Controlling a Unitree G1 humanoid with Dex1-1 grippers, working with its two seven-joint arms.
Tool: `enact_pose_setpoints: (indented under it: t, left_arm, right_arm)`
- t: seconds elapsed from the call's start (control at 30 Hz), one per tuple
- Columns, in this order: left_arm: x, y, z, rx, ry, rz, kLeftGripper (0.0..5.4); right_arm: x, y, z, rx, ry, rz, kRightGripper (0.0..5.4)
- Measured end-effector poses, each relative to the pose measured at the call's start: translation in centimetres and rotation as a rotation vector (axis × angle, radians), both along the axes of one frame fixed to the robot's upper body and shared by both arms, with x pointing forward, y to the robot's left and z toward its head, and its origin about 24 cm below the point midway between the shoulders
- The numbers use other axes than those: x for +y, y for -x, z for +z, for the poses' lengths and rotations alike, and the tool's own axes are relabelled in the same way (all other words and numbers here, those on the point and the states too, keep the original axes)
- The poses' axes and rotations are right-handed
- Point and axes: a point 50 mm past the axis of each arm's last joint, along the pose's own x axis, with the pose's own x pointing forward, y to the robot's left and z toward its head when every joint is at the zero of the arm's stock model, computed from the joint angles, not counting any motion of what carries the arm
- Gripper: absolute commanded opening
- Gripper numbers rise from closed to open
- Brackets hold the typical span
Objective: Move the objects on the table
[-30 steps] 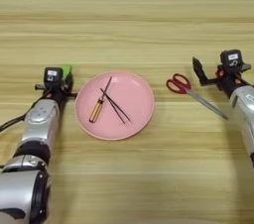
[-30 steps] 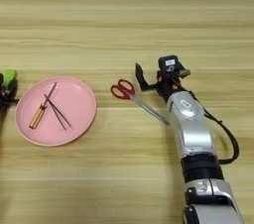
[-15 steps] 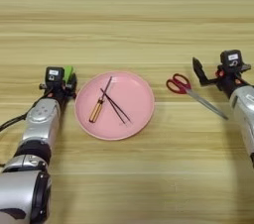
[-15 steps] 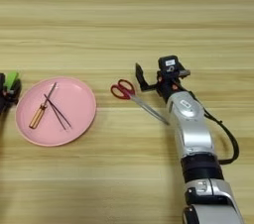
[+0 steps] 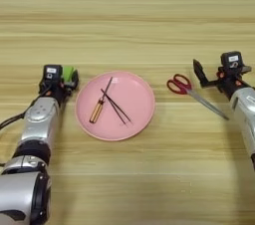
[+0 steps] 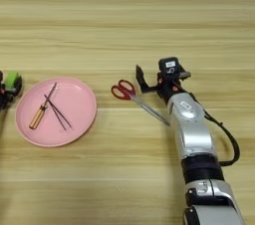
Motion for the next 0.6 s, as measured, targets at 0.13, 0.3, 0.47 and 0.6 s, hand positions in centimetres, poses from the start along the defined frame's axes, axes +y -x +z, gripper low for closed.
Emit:
enact_pose_setpoints:
  t: [0.13, 0.3, 0.47, 0.6]
  left_arm:
    - [0.0, -0.1, 0.3, -0.017, -0.002, -0.003, 4.42]
    - [0.0, -0.1, 0.8, -0.049, -0.004, -0.009, 4.90]
    - [0.0, 0.1, 1.0, -0.064, -0.005, -0.009, 5.31]
    - [0.0, 0.0, 1.6, -0.094, -0.004, -0.001, 5.37]
  right_arm:
    - [0.0, 0.0, 0.0, 0.001, -0.001, -0.002, 5.40]
    - [-0.7, 0.0, 0.1, -0.003, -0.003, -0.022, 5.40]
    - [-1.8, 0.0, 0.4, -0.012, 0.009, -0.052, 5.40]
    - [-3.0, 0.0, 0.7, -0.022, 0.016, -0.083, 5.40]
